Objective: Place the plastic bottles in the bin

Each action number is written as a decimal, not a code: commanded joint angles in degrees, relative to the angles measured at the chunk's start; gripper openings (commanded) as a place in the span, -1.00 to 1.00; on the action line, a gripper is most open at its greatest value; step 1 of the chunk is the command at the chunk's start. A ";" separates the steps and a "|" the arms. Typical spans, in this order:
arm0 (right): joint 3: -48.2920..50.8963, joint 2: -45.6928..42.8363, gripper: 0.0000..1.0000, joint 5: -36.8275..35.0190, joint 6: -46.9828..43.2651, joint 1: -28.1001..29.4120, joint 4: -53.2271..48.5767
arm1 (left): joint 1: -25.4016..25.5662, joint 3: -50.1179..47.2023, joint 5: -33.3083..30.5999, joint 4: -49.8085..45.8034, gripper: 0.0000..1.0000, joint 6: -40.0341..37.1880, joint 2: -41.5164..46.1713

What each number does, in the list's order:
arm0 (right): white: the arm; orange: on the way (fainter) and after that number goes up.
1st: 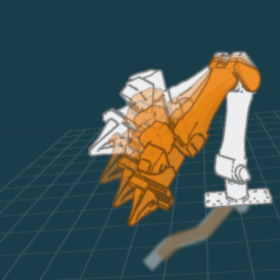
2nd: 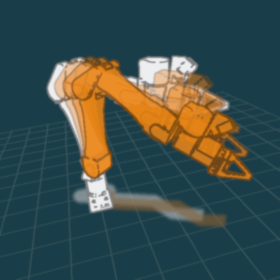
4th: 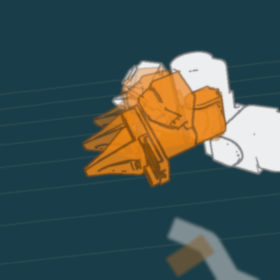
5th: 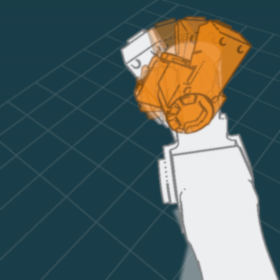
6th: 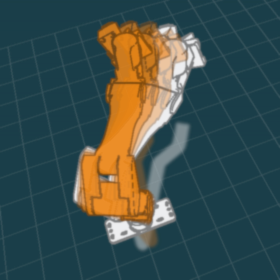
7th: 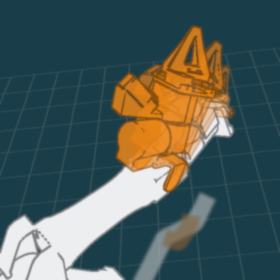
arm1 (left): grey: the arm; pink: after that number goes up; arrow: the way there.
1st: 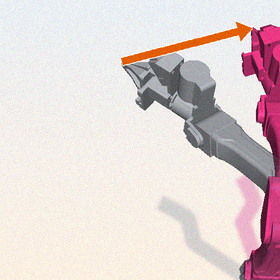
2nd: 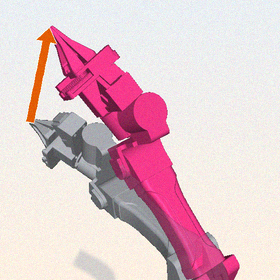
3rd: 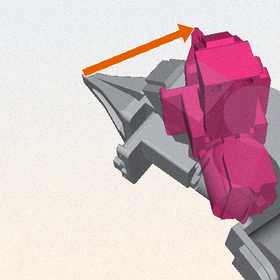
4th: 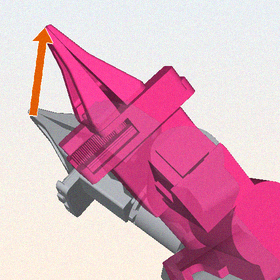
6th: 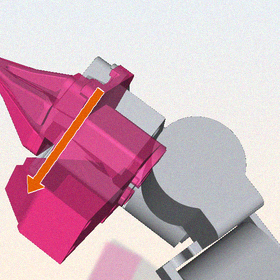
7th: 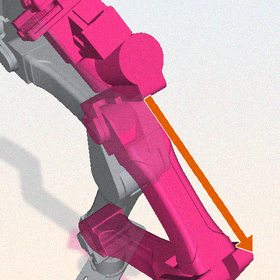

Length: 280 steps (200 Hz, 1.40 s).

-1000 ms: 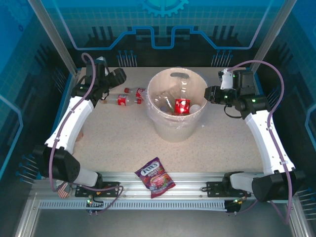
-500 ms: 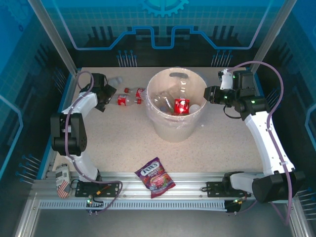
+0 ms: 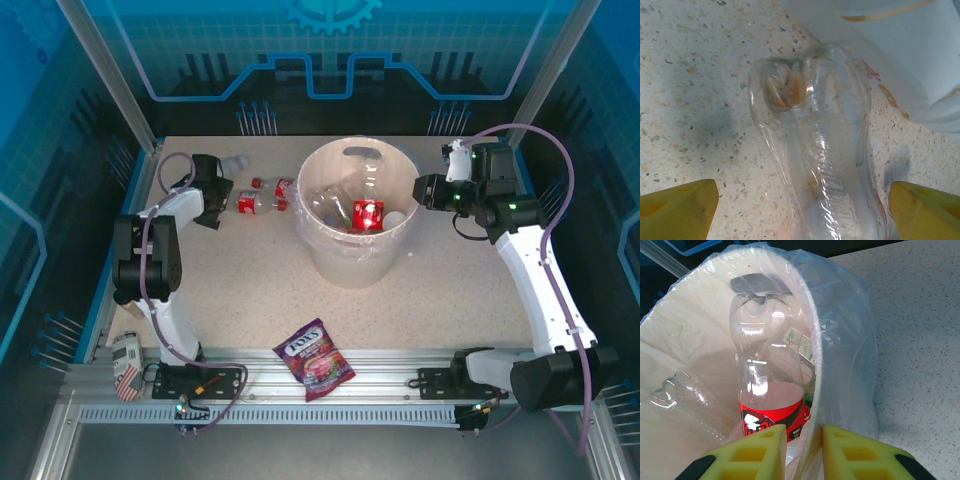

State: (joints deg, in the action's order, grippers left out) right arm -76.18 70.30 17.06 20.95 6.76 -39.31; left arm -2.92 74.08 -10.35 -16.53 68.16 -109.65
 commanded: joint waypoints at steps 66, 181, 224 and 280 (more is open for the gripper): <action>0.68 -0.02 -0.49 2.07 -0.91 1.47 -2.27 | -0.73 -1.33 -3.30 0.97 0.56 2.23 -2.43; 0.60 -0.17 -0.49 1.79 -1.00 1.45 -2.35 | -0.69 -3.49 -2.81 0.19 0.34 2.13 -2.22; 0.07 0.19 -0.49 1.82 -1.08 1.49 -2.44 | -0.71 -7.51 -3.23 -0.34 0.33 1.65 2.65; -0.54 1.04 -0.49 1.49 -1.44 1.44 -2.62 | -0.88 -13.97 -3.63 -0.54 0.69 -0.36 10.86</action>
State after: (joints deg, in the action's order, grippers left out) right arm -76.18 70.30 16.93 20.75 6.76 -39.35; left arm -2.96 61.54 -13.26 -14.33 69.93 -100.95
